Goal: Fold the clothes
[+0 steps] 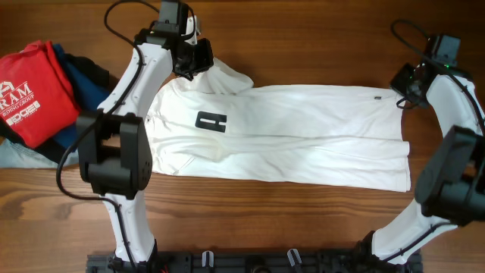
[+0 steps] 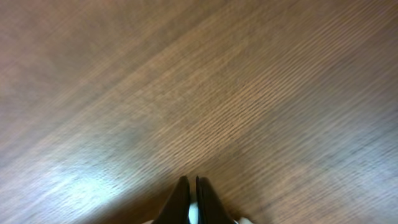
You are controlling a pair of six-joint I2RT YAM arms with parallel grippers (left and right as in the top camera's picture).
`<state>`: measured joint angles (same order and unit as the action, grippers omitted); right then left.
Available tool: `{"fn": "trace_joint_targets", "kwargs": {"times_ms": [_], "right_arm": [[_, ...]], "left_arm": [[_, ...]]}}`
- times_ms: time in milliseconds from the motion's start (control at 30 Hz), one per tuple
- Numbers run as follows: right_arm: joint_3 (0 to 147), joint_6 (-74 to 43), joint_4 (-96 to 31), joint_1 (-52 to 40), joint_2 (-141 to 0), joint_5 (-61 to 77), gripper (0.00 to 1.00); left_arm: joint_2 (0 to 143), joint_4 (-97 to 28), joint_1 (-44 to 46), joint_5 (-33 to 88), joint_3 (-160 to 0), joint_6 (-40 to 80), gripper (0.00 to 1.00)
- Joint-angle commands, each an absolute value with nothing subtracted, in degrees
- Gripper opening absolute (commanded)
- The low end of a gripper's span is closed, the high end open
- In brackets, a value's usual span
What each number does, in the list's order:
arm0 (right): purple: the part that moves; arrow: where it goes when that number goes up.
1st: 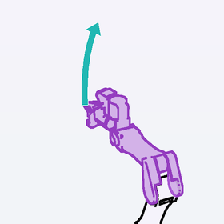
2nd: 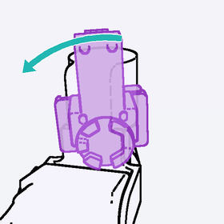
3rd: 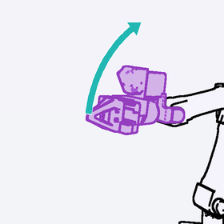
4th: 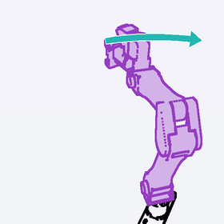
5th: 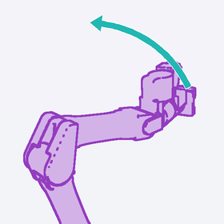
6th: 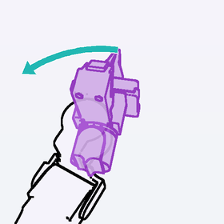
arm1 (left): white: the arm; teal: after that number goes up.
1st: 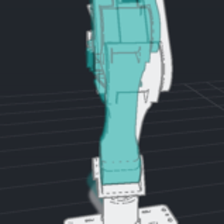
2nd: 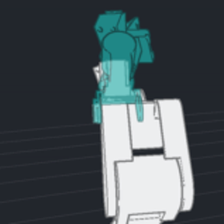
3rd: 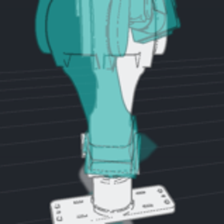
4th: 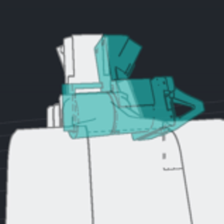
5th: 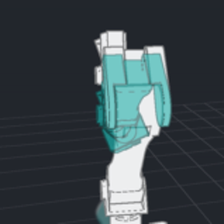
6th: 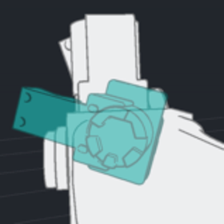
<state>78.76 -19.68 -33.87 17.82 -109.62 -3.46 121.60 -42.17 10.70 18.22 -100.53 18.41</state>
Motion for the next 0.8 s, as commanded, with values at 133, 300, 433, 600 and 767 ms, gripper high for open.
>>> {"fn": "trace_joint_targets", "kwargs": {"times_ms": [133, 300, 433, 600, 767], "right_arm": [[78.43, -19.51, -48.51, 18.26, -105.12, -13.21, 0.04], [78.43, -19.64, -52.82, 18.70, -104.99, -13.52, 0.04], [78.43, -19.62, -55.37, 18.79, -104.77, -13.52, 0.04], [78.43, -19.57, -56.88, 18.83, -104.57, -13.52, 0.04], [78.43, -19.66, -58.28, 19.25, -104.55, -14.37, 0.04]], "left_arm": [[111.15, -56.77, 5.69, 17.98, -101.65, 18.96, 0.04], [108.09, -66.94, 4.32, 18.11, -101.65, 18.92, 0.04], [105.56, -75.29, 4.32, 18.87, -101.65, 18.90, 0.04], [101.78, -87.09, 4.34, 20.38, -101.65, 18.90, 0.04], [100.92, -94.83, 4.38, 20.58, -101.62, 18.46, 0.04]]}}
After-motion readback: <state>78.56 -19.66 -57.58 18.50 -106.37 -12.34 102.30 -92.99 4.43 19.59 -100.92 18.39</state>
